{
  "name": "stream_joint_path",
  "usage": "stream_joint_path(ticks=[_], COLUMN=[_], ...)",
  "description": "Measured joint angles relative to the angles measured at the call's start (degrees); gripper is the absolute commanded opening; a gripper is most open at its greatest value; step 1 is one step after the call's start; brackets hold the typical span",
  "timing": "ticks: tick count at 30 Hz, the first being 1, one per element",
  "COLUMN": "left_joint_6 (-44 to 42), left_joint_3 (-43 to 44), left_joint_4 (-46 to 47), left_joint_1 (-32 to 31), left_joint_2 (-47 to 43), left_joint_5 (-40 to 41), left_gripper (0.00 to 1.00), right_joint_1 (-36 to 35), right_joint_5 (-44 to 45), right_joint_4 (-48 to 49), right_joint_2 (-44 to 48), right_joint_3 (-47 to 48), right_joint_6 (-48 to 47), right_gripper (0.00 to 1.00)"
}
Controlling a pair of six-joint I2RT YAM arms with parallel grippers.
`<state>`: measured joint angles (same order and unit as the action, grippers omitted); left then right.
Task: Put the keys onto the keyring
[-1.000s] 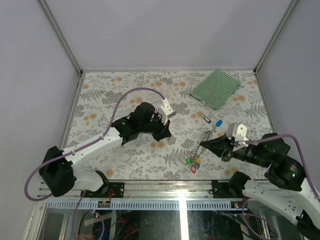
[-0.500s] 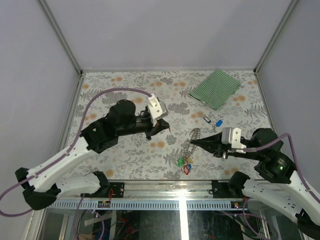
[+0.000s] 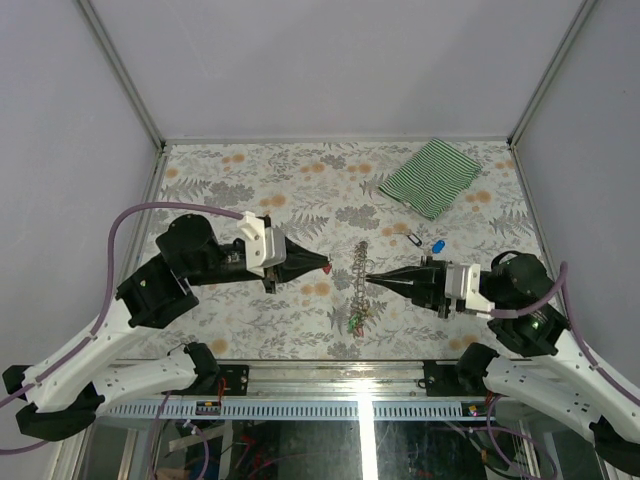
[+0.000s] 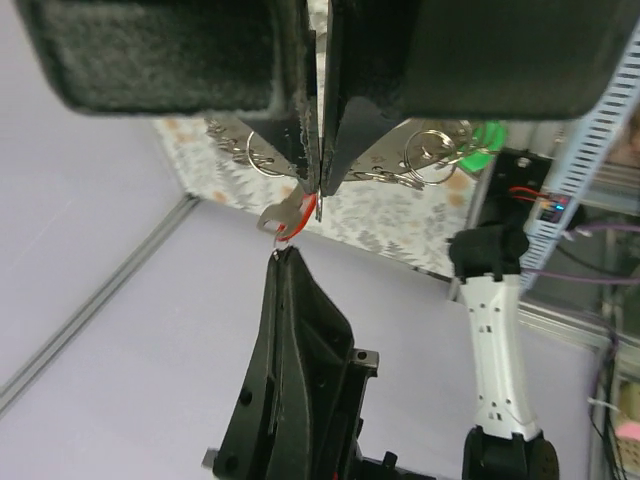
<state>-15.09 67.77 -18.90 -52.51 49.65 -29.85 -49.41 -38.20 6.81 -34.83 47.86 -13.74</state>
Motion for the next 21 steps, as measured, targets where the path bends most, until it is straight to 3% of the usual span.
stream_joint_path(ticks=[11,21], left_joint_6=[1.97,2.86], left_joint_3=[-1.4,-1.4], left_joint_4=[0.11,0.7], left_joint_1=[0.0,0.0], left_joint_2=[-0.13,-0.17], left_joint_5=[-0.79,-2.38], left_gripper=[0.0,0.0], right_joint_1=[0.0,0.0], right_joint_5=[-1.95,-1.46], right_joint_4=[-0.42,-5.77], right_joint_2=[1.68,1.97], right_joint_3=[-1.53,-1.05], right_joint_6=[-26.18,-36.24], right_gripper=[0.0,0.0])
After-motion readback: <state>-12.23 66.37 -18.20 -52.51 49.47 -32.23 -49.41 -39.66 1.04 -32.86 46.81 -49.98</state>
